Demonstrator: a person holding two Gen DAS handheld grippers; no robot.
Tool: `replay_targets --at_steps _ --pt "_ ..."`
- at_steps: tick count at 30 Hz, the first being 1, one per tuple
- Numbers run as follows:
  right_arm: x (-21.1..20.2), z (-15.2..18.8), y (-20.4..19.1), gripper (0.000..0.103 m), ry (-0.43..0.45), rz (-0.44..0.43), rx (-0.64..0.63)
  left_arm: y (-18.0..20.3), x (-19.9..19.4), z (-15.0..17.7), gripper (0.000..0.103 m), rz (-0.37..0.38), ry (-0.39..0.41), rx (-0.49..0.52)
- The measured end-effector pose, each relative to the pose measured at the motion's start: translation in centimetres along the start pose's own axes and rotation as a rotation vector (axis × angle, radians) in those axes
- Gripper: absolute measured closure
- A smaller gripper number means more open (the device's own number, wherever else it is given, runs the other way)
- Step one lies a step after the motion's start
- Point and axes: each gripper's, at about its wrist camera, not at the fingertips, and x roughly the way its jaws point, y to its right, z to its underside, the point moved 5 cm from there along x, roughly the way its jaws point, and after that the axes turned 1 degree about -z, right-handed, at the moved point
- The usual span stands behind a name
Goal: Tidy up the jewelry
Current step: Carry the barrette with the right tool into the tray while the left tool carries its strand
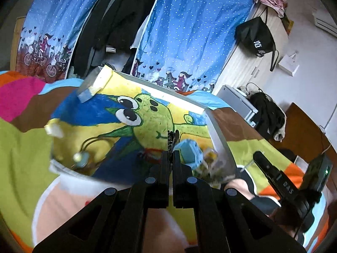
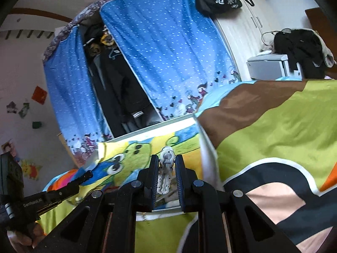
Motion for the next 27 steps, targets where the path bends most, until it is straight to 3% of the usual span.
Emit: replay_targets --at_steps 11,27 --pt "2.5 1.6 1.2 0.088 -0.071 0.097 -0.073 -1.4 4.8 0.9 0.103 -0.044 -0.051 -0.046" --pt "4.1 3.1 2.2 0.087 -0.164 0.092 -0.019 -2.0 5.5 1.7 0.102 -0.109 -0.106 -0.067"
